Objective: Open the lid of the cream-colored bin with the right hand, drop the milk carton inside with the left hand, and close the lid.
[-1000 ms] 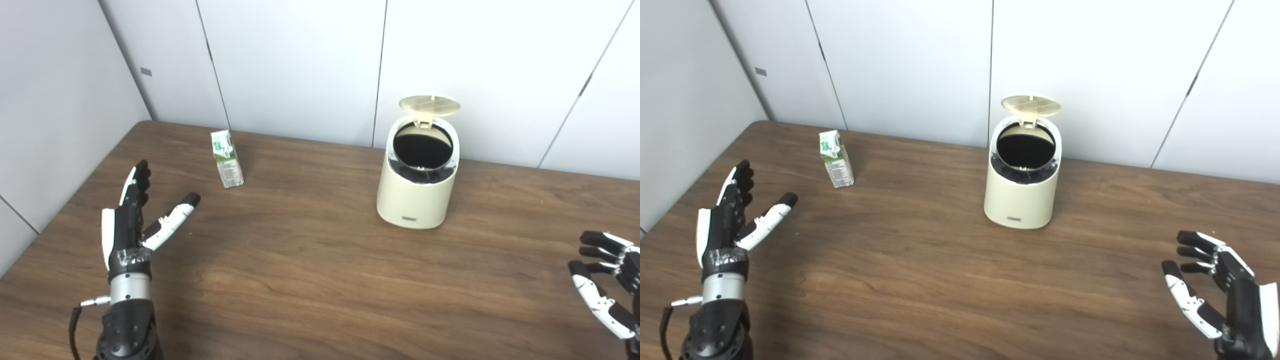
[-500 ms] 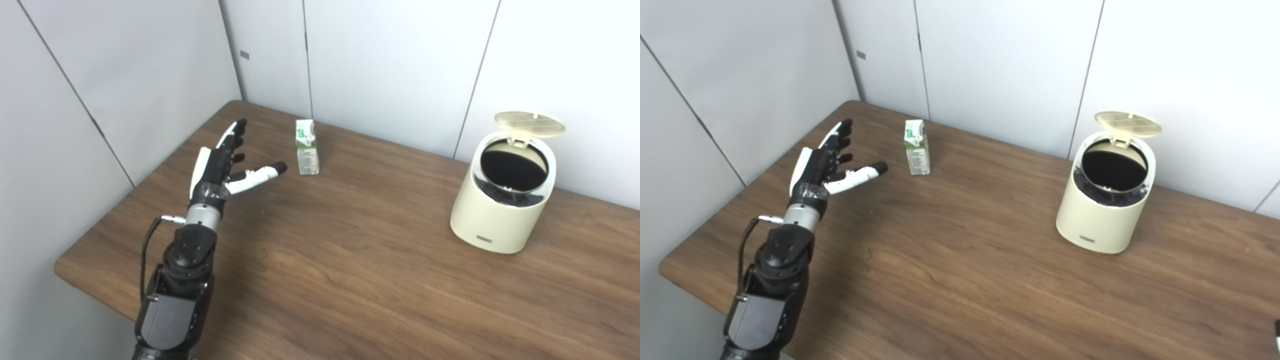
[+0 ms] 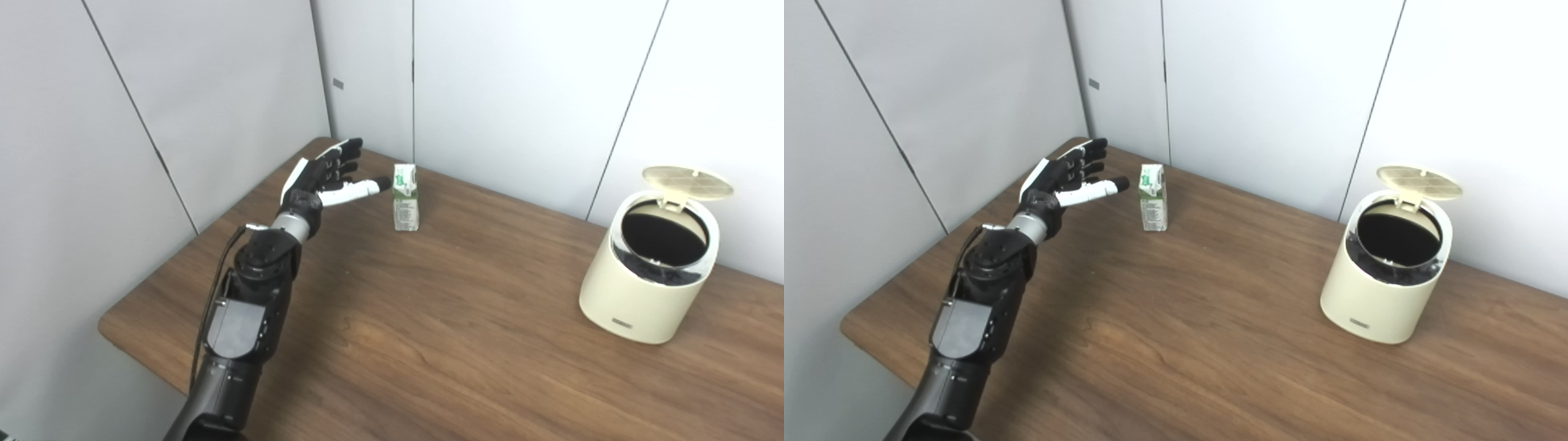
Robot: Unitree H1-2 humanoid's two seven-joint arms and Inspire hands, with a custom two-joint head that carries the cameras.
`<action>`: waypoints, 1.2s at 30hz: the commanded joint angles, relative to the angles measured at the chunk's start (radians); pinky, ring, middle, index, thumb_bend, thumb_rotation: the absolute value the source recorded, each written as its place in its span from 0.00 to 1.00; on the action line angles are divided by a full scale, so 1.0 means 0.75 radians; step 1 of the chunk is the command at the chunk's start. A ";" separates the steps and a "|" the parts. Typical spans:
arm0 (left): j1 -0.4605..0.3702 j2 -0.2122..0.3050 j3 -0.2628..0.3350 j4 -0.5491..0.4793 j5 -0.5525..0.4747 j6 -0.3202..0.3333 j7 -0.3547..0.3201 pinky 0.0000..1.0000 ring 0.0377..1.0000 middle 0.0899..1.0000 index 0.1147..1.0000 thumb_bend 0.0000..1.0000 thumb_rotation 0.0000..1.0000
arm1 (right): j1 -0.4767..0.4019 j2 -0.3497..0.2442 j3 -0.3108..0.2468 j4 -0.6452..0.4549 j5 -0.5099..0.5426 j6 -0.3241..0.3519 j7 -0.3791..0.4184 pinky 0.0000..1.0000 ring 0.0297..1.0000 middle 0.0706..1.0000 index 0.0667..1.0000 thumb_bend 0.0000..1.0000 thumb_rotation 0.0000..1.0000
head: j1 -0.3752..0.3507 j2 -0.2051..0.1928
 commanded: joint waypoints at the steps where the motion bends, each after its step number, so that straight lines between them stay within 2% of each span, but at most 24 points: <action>1: -0.063 0.053 0.004 0.008 -0.012 -0.009 0.005 0.94 0.92 0.90 0.89 1.00 0.25 | -0.033 -0.026 -0.011 -0.008 0.001 -0.084 -0.009 0.47 0.59 0.63 0.59 0.31 0.52 | -0.005 -0.007; 3: -0.080 0.045 -0.003 0.041 0.004 -0.014 0.028 0.94 0.92 0.90 0.90 1.00 0.23 | -0.032 -0.021 -0.011 -0.001 -0.003 -0.086 -0.011 0.47 0.59 0.63 0.59 0.33 0.53 | -0.012 -0.011; 5: -0.095 0.027 -0.035 0.050 0.080 -0.011 0.095 0.82 0.85 0.86 0.87 1.00 0.26 | -0.030 -0.019 -0.010 0.001 -0.008 -0.095 -0.012 0.47 0.59 0.63 0.60 0.34 0.53 | -0.025 -0.016; 8: -0.107 -0.007 -0.116 0.028 0.231 -0.026 0.199 0.74 0.80 0.82 0.81 1.00 0.28 | -0.024 -0.012 -0.009 -0.024 -0.019 -0.073 -0.013 0.46 0.59 0.63 0.60 0.33 0.53 | -0.034 -0.019; 9: -0.111 -0.005 -0.152 0.022 0.279 -0.024 0.214 0.73 0.79 0.79 0.80 1.00 0.31 | -0.021 -0.008 -0.009 -0.035 -0.019 -0.061 -0.012 0.46 0.58 0.63 0.60 0.33 0.53 | -0.037 -0.019; 11: -0.122 -0.001 -0.193 0.014 0.327 -0.012 0.223 0.79 0.80 0.77 0.81 0.97 0.31 | -0.018 -0.002 -0.009 -0.048 -0.026 -0.053 -0.014 0.45 0.58 0.62 0.59 0.32 0.53 | -0.043 -0.021; 16: -0.169 0.014 -0.218 0.056 0.307 -0.015 0.174 0.83 0.84 0.81 0.84 0.97 0.22 | -0.015 -0.003 -0.013 -0.043 -0.045 -0.061 -0.016 0.45 0.58 0.62 0.59 0.31 0.54 | -0.062 -0.023; 21: -0.201 0.116 -0.304 0.150 0.314 -0.014 0.033 0.85 0.87 0.84 0.88 1.00 0.24 | -0.004 0.004 -0.009 -0.071 -0.038 -0.033 -0.006 0.46 0.58 0.62 0.60 0.30 0.52 | -0.080 -0.026; 24: -0.217 0.134 -0.317 0.197 0.295 -0.028 -0.007 0.84 0.86 0.82 0.86 1.00 0.21 | -0.005 0.006 -0.008 -0.067 -0.041 -0.049 -0.010 0.45 0.58 0.62 0.59 0.30 0.50 | -0.091 -0.026; 31: -0.251 0.129 -0.342 0.295 0.315 -0.049 -0.022 0.81 0.83 0.80 0.85 1.00 0.19 | 0.006 0.018 -0.014 -0.095 -0.042 -0.015 -0.006 0.44 0.57 0.60 0.58 0.29 0.49 | -0.109 -0.030; 36: -0.257 0.131 -0.362 0.329 0.317 -0.078 -0.030 0.79 0.84 0.81 0.85 1.00 0.19 | 0.009 0.013 -0.015 -0.081 -0.043 -0.032 0.001 0.43 0.56 0.60 0.59 0.30 0.49 | -0.118 -0.031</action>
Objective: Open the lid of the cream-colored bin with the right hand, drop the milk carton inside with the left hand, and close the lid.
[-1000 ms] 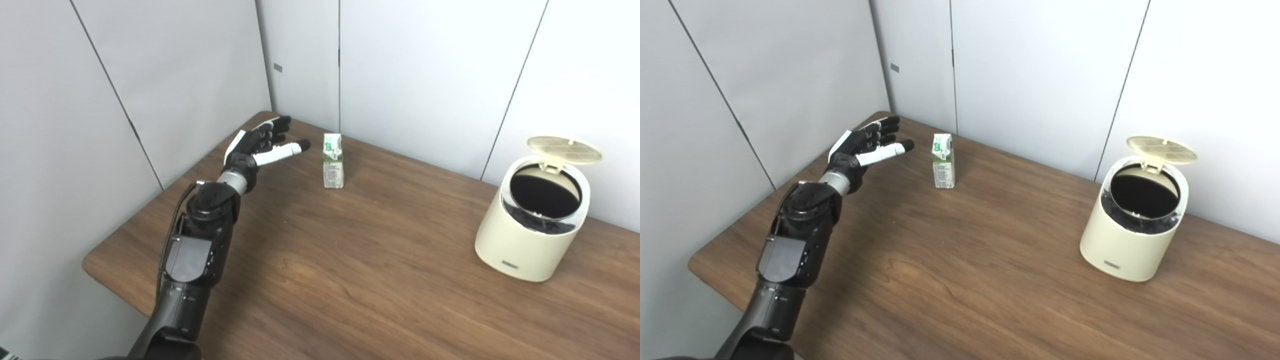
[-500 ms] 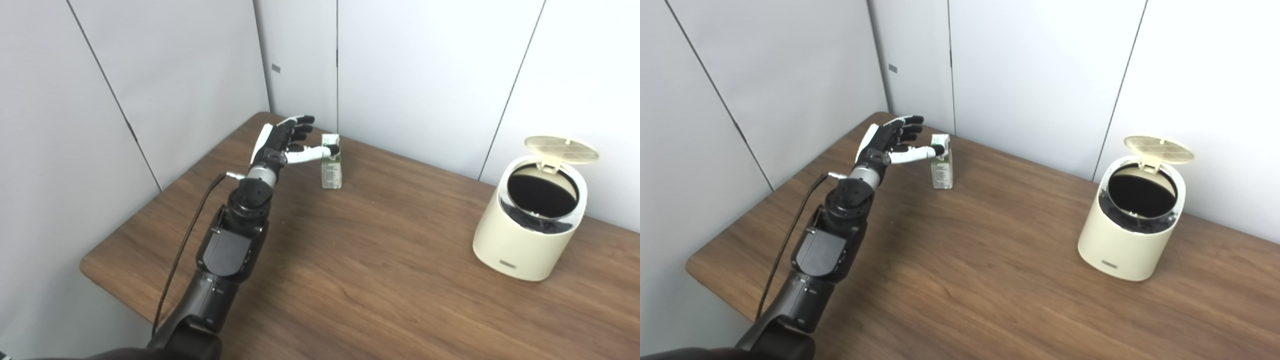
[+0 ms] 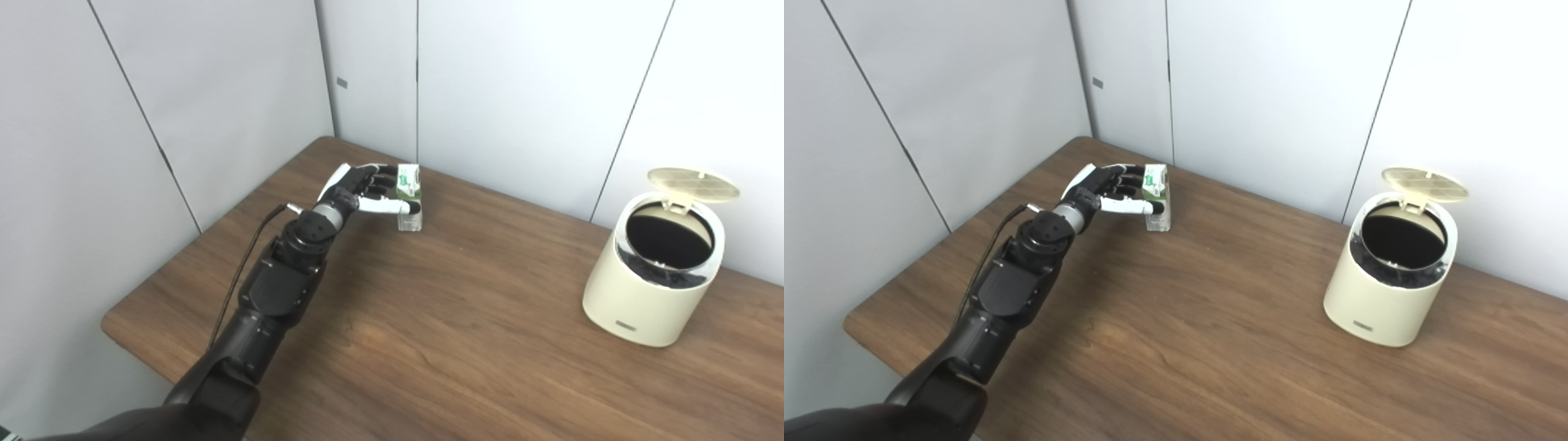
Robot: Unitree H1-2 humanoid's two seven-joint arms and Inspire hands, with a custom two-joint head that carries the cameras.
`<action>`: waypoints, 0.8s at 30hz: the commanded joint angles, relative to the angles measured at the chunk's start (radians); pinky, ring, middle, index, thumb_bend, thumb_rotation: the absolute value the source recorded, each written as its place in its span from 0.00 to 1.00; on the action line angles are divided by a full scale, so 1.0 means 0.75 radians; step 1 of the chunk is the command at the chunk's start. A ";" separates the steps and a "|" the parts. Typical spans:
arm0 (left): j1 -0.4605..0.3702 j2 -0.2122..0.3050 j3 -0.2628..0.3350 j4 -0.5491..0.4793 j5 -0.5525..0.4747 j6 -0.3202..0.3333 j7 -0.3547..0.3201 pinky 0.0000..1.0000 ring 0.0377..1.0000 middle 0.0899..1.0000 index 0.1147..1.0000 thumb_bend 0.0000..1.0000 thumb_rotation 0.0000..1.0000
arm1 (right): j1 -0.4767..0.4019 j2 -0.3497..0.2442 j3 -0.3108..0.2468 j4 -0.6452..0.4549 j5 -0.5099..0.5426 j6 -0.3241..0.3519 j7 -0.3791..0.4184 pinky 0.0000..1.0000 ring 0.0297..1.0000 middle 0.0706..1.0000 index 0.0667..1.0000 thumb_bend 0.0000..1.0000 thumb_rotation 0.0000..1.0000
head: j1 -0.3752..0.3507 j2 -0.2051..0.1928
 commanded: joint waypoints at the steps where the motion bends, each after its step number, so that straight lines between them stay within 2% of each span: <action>1: -0.062 0.041 -0.004 -0.006 0.021 -0.053 -0.004 0.79 0.84 0.81 0.85 1.00 0.19 | -0.015 -0.024 -0.012 -0.037 0.003 -0.020 -0.005 0.43 0.56 0.60 0.58 0.29 0.49 | 0.001 0.001; 7: -0.070 0.049 -0.028 0.017 0.040 -0.061 0.000 0.83 0.86 0.82 0.85 1.00 0.17 | -0.006 -0.017 -0.011 -0.062 -0.007 0.005 -0.002 0.42 0.56 0.59 0.58 0.28 0.45 | -0.015 0.000; 14: -0.084 0.043 -0.026 0.035 0.046 -0.091 0.015 0.82 0.85 0.82 0.85 1.00 0.12 | 0.014 -0.003 -0.008 -0.129 -0.027 0.086 0.003 0.40 0.55 0.58 0.57 0.27 0.44 | -0.041 0.014; 15: -0.086 0.045 -0.030 0.033 0.055 -0.090 0.019 0.81 0.85 0.81 0.84 1.00 0.13 | 0.016 -0.002 -0.007 -0.135 -0.019 0.091 0.005 0.39 0.54 0.57 0.50 0.40 0.28 | -0.043 0.014; 17: -0.094 0.041 -0.028 0.035 0.066 -0.093 0.030 0.80 0.83 0.79 0.82 1.00 0.12 | 0.020 -0.004 -0.005 -0.137 -0.021 0.094 0.005 0.39 0.53 0.57 0.47 0.46 0.19 | -0.045 0.015; 18: -0.097 0.036 -0.022 0.037 0.066 -0.093 0.037 0.78 0.82 0.78 0.80 0.99 0.09 | 0.022 -0.002 -0.005 -0.141 -0.023 0.100 0.005 0.41 0.53 0.56 0.46 0.46 0.08 | -0.047 0.016; 20: -0.102 0.021 -0.009 0.038 0.073 -0.099 0.063 0.75 0.79 0.76 0.77 0.98 0.06 | 0.025 -0.002 -0.004 -0.147 -0.034 0.111 0.005 0.42 0.53 0.56 0.46 0.46 0.02 | -0.049 0.017; 24: -0.108 -0.015 0.005 0.046 0.125 -0.153 0.170 0.61 0.68 0.67 0.66 0.94 0.00 | 0.030 -0.001 0.000 -0.160 -0.037 0.132 0.008 0.43 0.52 0.56 0.45 0.46 0.00 | -0.055 0.021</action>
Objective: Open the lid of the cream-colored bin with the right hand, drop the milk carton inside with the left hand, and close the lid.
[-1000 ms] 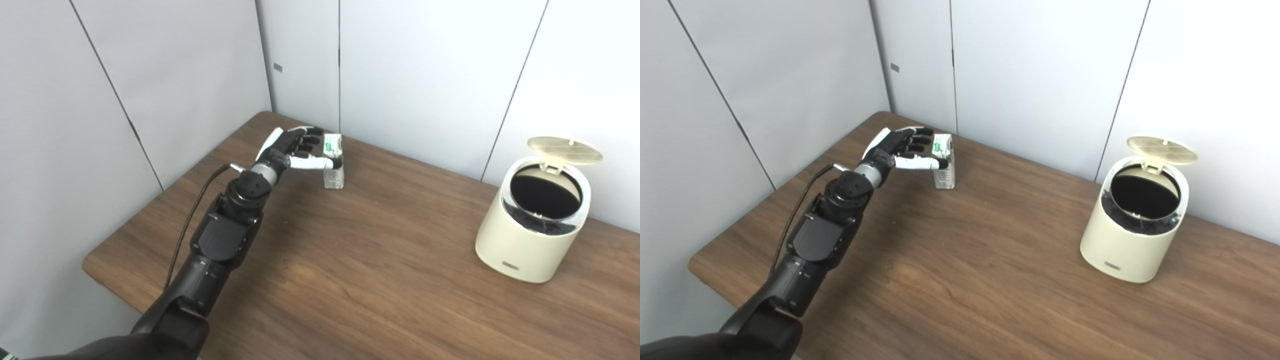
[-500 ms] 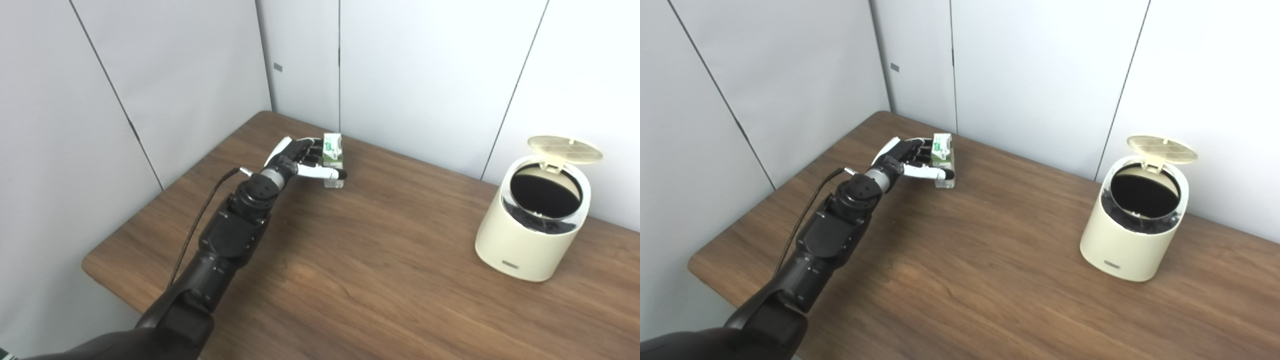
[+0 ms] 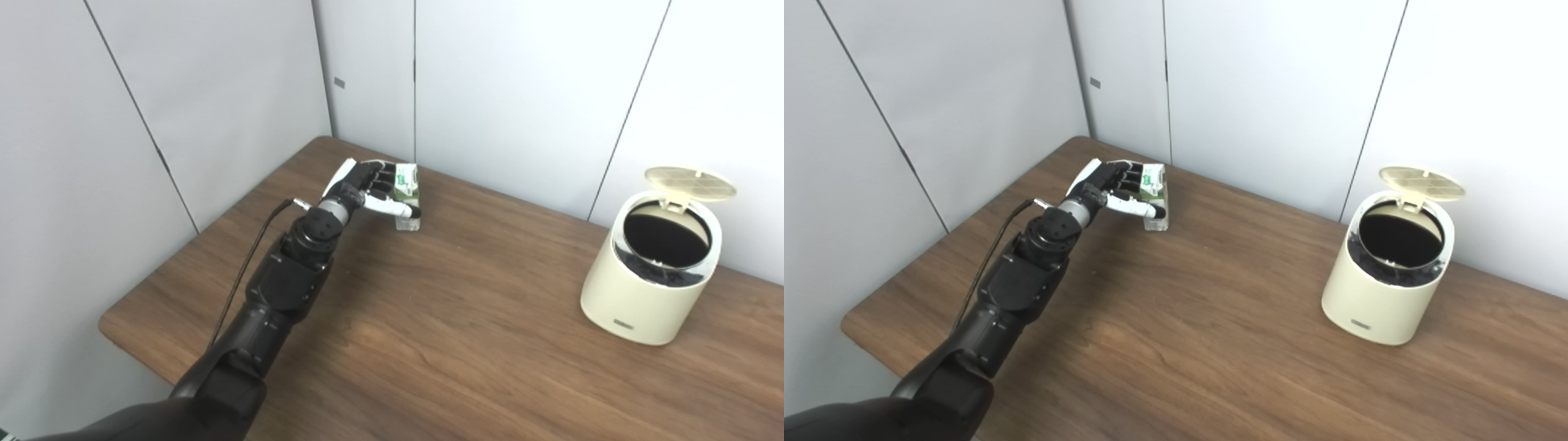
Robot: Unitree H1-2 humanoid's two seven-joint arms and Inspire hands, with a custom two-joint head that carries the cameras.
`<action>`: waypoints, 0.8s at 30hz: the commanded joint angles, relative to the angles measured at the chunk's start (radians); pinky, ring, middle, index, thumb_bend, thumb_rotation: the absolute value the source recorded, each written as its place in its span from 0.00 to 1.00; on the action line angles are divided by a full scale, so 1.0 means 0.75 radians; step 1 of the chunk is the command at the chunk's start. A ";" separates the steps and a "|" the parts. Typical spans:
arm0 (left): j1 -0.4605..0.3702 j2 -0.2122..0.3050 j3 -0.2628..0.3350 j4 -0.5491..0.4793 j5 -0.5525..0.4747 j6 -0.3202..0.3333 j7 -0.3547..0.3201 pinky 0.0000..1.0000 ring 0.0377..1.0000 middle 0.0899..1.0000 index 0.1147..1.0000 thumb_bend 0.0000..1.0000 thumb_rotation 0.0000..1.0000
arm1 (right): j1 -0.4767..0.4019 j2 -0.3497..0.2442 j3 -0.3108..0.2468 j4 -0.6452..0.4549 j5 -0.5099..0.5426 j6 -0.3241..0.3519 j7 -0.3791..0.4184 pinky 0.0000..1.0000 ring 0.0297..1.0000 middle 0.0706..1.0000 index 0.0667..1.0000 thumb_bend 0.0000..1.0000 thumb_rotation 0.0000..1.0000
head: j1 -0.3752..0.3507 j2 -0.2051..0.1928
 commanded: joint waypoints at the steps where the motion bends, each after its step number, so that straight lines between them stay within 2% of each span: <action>1: -0.062 0.016 0.016 -0.020 0.033 -0.073 0.058 0.60 0.67 0.66 0.65 0.93 0.00 | -0.013 -0.009 -0.003 -0.064 0.001 -0.007 0.001 0.43 0.52 0.56 0.45 0.46 0.00 | 0.000 0.001; 4: -0.070 -0.034 0.058 -0.003 0.030 -0.118 0.140 0.55 0.62 0.61 0.62 0.86 0.00 | -0.006 -0.012 -0.001 -0.069 0.004 -0.004 0.005 0.43 0.52 0.56 0.45 0.46 0.00 | -0.007 0.003; 11: -0.074 -0.047 0.057 0.036 0.042 -0.172 0.169 0.50 0.55 0.53 0.53 0.77 0.00 | -0.008 -0.017 0.004 -0.066 -0.022 -0.002 0.007 0.43 0.52 0.56 0.45 0.46 0.00 | -0.014 0.002; 12: -0.074 -0.047 0.056 0.043 0.043 -0.181 0.173 0.49 0.54 0.53 0.47 0.62 0.03 | -0.008 -0.016 0.005 -0.069 -0.027 0.004 0.008 0.43 0.52 0.56 0.45 0.46 0.00 | -0.014 0.002; 14: -0.073 -0.049 0.057 0.051 0.042 -0.198 0.181 0.47 0.53 0.51 0.44 0.54 0.04 | -0.008 -0.014 0.007 -0.077 -0.034 0.018 0.011 0.43 0.52 0.56 0.45 0.46 0.00 | -0.014 0.002; 16: -0.070 -0.051 0.060 0.053 0.037 -0.210 0.185 0.45 0.50 0.47 0.42 0.53 0.01 | -0.008 -0.015 0.008 -0.078 -0.037 0.017 0.012 0.43 0.51 0.56 0.45 0.46 0.00 | -0.016 0.000; 24: -0.058 -0.040 0.044 0.042 0.065 -0.219 0.184 0.43 0.48 0.45 0.41 0.52 0.00 | -0.001 -0.004 0.010 -0.101 -0.025 0.052 0.020 0.43 0.52 0.56 0.45 0.46 0.00 | -0.020 0.003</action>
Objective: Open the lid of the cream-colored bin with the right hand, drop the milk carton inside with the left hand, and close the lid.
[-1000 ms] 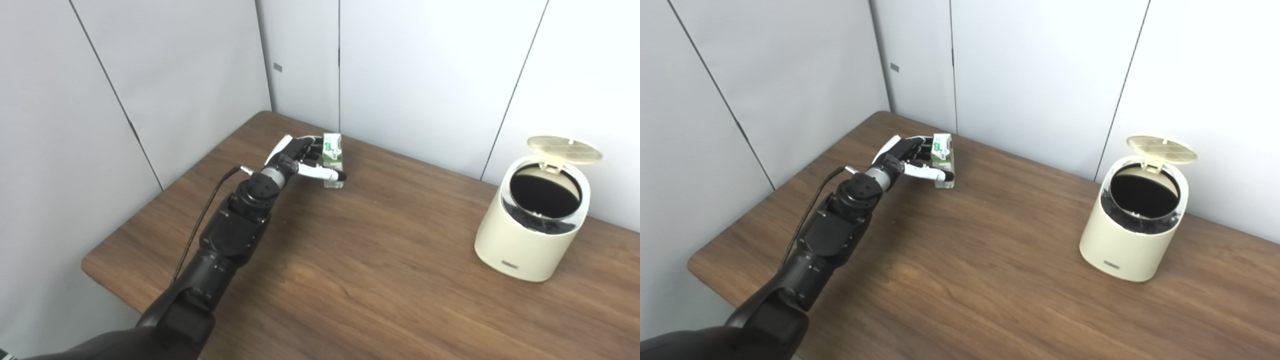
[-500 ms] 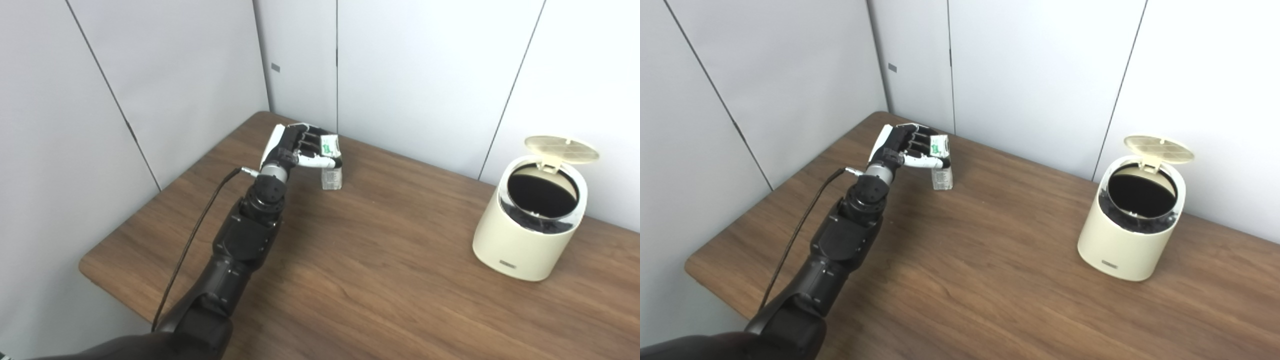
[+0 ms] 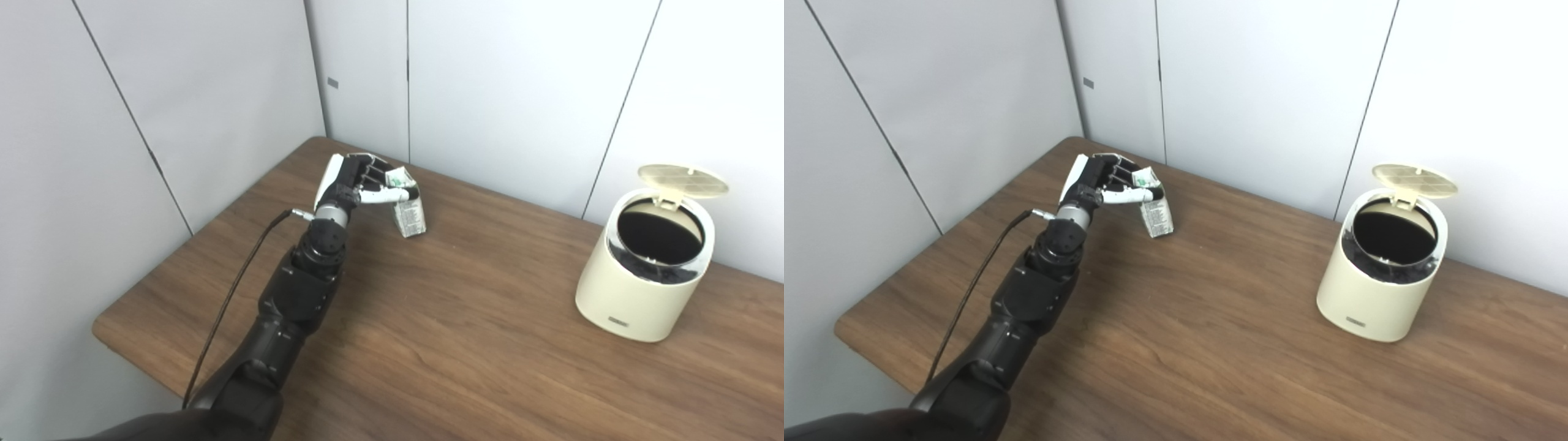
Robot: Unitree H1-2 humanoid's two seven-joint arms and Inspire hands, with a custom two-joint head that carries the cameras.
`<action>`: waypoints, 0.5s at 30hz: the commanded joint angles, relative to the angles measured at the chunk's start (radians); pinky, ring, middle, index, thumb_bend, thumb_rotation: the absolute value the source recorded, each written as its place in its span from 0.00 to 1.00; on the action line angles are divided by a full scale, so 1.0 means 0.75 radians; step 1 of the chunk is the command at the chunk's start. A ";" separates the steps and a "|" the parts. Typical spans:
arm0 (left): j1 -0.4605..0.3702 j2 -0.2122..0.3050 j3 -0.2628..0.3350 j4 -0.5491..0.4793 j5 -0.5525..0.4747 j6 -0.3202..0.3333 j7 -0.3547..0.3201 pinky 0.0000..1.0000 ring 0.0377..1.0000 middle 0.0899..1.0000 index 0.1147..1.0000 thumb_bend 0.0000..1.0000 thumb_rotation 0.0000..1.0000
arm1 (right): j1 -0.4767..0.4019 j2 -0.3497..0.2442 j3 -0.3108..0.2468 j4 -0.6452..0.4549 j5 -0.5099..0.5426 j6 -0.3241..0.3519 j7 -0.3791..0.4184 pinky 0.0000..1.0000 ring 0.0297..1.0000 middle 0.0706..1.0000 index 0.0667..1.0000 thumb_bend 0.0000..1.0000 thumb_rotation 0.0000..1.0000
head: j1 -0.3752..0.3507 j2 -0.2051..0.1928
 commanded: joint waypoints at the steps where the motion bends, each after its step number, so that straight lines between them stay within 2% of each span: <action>1: -0.056 0.041 0.006 -0.039 0.026 -0.063 0.026 0.44 0.48 0.46 0.41 0.52 0.00 | -0.014 -0.006 -0.003 -0.047 0.012 -0.021 -0.006 0.43 0.52 0.56 0.45 0.46 0.00 | 0.001 0.001; 5: -0.051 0.050 -0.014 -0.031 0.087 -0.105 0.057 0.41 0.46 0.46 0.41 0.52 0.00 | -0.017 -0.003 0.000 -0.031 0.007 -0.036 -0.014 0.43 0.52 0.56 0.45 0.46 0.00 | -0.004 -0.002; 8: -0.054 0.045 -0.019 -0.022 0.146 -0.162 0.119 0.38 0.41 0.44 0.41 0.52 0.00 | -0.022 0.003 0.006 -0.024 0.003 -0.035 -0.015 0.43 0.52 0.56 0.45 0.46 0.00 | -0.009 -0.008; 11: -0.059 0.040 -0.018 -0.017 0.182 -0.237 0.173 0.34 0.43 0.43 0.41 0.51 0.00 | -0.028 0.006 0.012 -0.013 -0.001 -0.041 -0.016 0.43 0.53 0.57 0.45 0.46 0.00 | -0.015 -0.014; 15: -0.067 0.038 -0.011 -0.024 0.210 -0.291 0.215 0.33 0.42 0.41 0.42 0.51 0.00 | -0.041 0.023 0.024 0.007 -0.004 -0.045 -0.025 0.43 0.52 0.56 0.45 0.46 0.00 | -0.024 -0.029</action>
